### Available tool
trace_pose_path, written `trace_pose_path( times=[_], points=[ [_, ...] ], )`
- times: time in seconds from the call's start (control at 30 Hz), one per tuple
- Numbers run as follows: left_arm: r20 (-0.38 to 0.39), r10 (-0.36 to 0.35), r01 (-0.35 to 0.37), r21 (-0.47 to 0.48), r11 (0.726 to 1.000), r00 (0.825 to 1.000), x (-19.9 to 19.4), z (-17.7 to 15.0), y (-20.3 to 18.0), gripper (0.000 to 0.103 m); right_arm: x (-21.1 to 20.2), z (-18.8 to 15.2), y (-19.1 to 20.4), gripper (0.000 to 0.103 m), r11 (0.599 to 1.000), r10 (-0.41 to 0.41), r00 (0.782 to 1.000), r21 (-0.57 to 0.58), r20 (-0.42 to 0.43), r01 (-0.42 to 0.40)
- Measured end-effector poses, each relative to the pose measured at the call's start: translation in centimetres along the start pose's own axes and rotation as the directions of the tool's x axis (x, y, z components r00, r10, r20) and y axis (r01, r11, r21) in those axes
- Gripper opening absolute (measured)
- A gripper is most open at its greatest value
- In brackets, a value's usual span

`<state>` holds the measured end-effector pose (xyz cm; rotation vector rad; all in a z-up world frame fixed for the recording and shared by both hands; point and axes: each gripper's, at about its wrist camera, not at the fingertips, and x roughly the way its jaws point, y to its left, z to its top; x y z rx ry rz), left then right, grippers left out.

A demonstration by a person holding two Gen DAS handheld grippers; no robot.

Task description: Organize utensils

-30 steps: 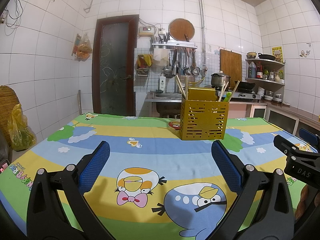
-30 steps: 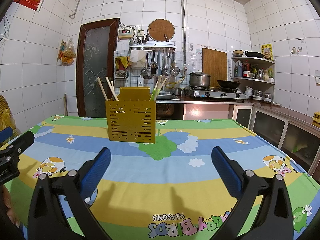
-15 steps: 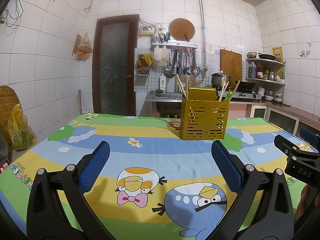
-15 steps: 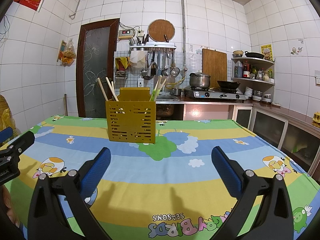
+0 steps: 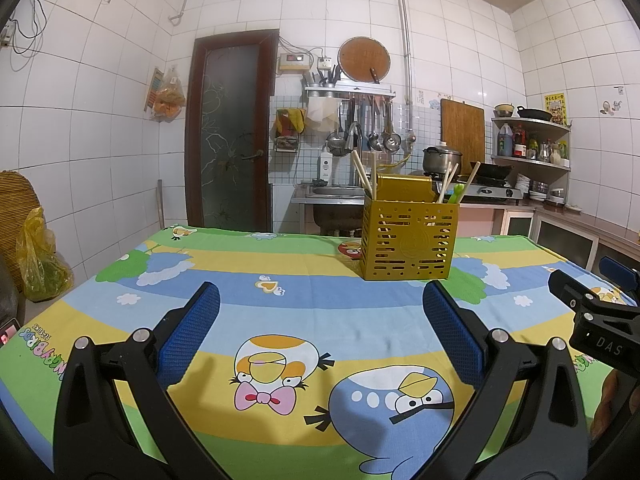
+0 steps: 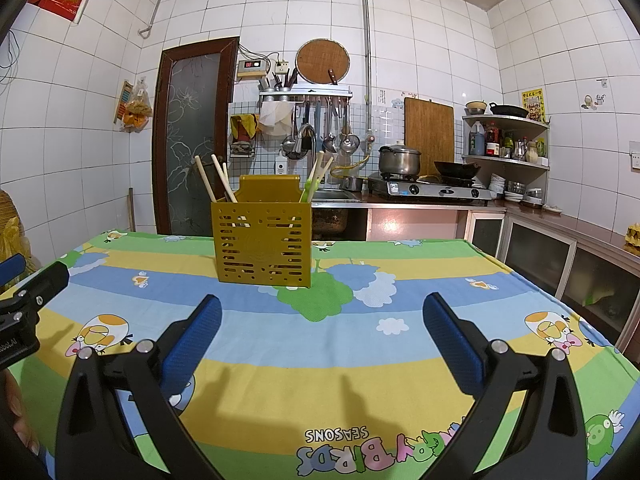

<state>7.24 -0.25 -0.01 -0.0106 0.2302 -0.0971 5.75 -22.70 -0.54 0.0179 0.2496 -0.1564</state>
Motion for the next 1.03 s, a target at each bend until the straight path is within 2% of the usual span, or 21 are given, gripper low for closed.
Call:
trace_pose_path(
  times=[1.03],
  points=[
    [0.001, 0.005, -0.005, 0.003, 1.0, 1.0, 0.07, 0.35, 0.22, 0.098, -0.01, 0.08, -0.17, 0.098, 1.0, -0.003, 1.0, 0.0, -0.001, 0.003]
  ],
)
